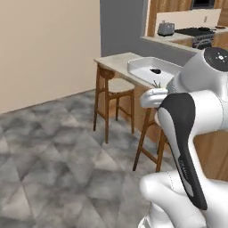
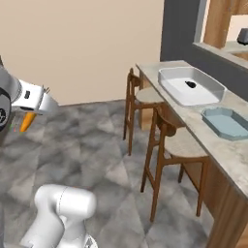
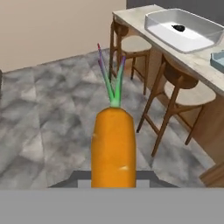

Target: Place the cold items (carrot and eggplant) from the fridge in one tupperware on the dining counter. Place the warm items (kebab skewer and hot dog) in the stove area in another tupperware.

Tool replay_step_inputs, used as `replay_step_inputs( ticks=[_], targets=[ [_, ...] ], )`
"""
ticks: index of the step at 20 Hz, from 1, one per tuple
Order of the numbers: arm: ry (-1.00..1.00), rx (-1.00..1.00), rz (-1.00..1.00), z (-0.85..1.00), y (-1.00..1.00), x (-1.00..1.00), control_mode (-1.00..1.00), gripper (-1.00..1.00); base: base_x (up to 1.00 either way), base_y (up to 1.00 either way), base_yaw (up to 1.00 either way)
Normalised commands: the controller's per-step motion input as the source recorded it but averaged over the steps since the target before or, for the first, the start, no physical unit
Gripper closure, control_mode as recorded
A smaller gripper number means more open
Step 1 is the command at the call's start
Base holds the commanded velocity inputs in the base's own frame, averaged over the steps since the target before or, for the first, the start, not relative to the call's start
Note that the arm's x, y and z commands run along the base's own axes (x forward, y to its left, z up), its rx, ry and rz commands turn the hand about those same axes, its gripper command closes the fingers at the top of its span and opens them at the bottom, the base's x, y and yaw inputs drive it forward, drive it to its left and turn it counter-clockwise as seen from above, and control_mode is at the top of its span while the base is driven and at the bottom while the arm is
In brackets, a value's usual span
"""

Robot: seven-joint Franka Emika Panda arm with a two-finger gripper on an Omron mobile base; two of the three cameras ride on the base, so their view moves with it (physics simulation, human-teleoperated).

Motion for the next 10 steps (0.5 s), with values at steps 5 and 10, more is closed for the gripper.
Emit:
replay_step_inputs(
  ticks=[5, 10],
  targets=[
    [0.0, 0.0, 0.0, 0.0, 0.0, 0.0, 1.0, 1.0, 0.99, 0.84, -0.64],
    [0.0, 0.0, 0.0, 0.0, 0.0, 0.0, 1.0, 1.0, 1.0, 0.88, -0.56]
  ],
)
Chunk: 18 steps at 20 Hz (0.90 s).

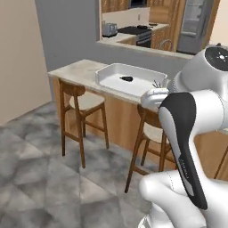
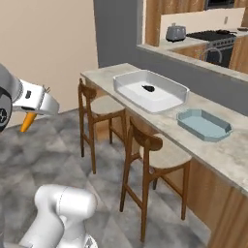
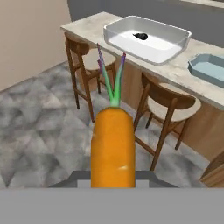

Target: Place the cold items (carrot and eggplant) from the fridge in one tupperware on the dining counter. Place the warm items (kebab skewer and hot dog) in the stove area in another tupperware.

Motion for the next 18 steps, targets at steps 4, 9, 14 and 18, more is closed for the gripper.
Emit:
replay_step_inputs(
  ticks=[4, 9, 14, 18],
  targets=[
    [0.0, 0.0, 0.0, 0.0, 0.0, 0.0, 1.0, 1.0, 1.0, 0.91, -0.55],
    [0.0, 0.0, 0.0, 0.0, 0.0, 0.0, 1.0, 1.0, 0.95, 0.99, -0.51],
    [0.0, 0.0, 0.0, 0.0, 0.0, 0.0, 1.0, 1.0, 0.91, 1.0, -0.51],
    [0.0, 0.0, 0.0, 0.0, 0.0, 0.0, 1.0, 1.0, 0.93, 0.94, -0.5]
  ],
)
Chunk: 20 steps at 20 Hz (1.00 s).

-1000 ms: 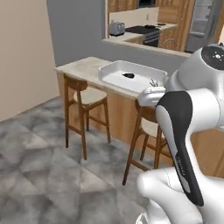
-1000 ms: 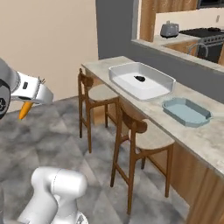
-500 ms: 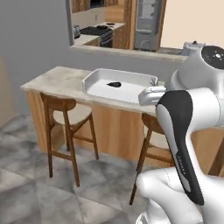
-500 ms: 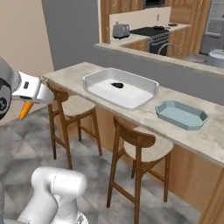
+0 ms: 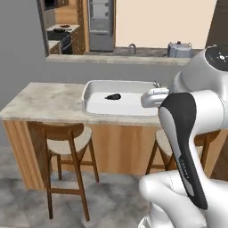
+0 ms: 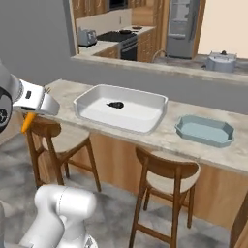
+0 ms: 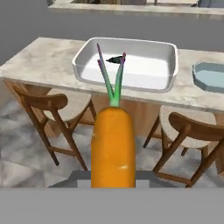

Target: Place the cold items (carrot and eggplant) from the fridge in one tupperware on the dining counter. Place the warm items (kebab skewer and hot dog) in the stove area in another tupperware.

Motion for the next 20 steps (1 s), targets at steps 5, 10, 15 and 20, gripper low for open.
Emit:
replay_step_inputs(
  ticks=[5, 10, 15, 20],
  targets=[
    [0.0, 0.0, 0.0, 0.0, 0.0, 0.0, 1.0, 1.0, 0.94, 0.66, -0.45],
    [0.0, 0.0, 0.0, 0.0, 0.0, 0.0, 1.0, 1.0, 0.76, 0.03, -0.35],
    [0.0, 0.0, 0.0, 0.0, 0.0, 0.0, 1.0, 1.0, 0.77, 0.4, -0.47],
    [0.0, 0.0, 0.0, 0.0, 0.0, 0.0, 1.0, 1.0, 0.87, 0.63, -0.28]
  ],
)
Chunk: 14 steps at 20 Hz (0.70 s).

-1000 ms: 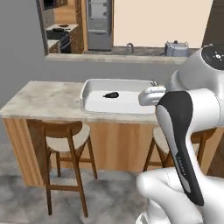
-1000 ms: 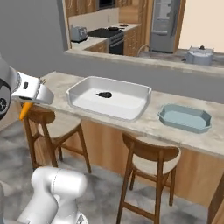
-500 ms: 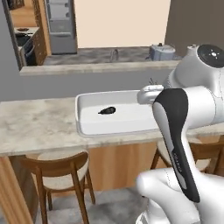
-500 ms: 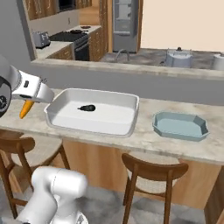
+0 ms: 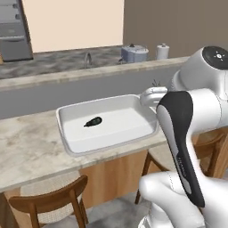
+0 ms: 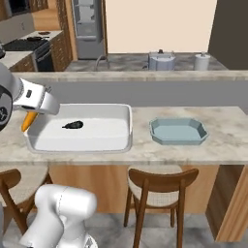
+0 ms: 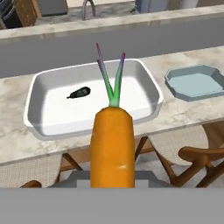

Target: Place the cold items (carrot and eggplant) from the fridge in one tupperware on the dining counter. Place the warm items (kebab skewer and hot dog) in the stove area in another tupperware.

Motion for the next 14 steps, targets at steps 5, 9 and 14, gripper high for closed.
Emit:
replay_step_inputs(
  ticks=[5, 9, 14],
  targets=[
    [0.0, 0.0, 0.0, 0.0, 0.0, 0.0, 1.0, 1.0, 0.89, 0.26, 0.57],
    [0.0, 0.0, 0.0, 0.0, 0.0, 0.0, 1.0, 1.0, 0.89, 0.21, 0.58],
    [0.23, -0.04, 0.31, -0.16, 0.16, 0.96, -1.0, 1.0, 0.0, 0.0, 0.0]
  ],
)
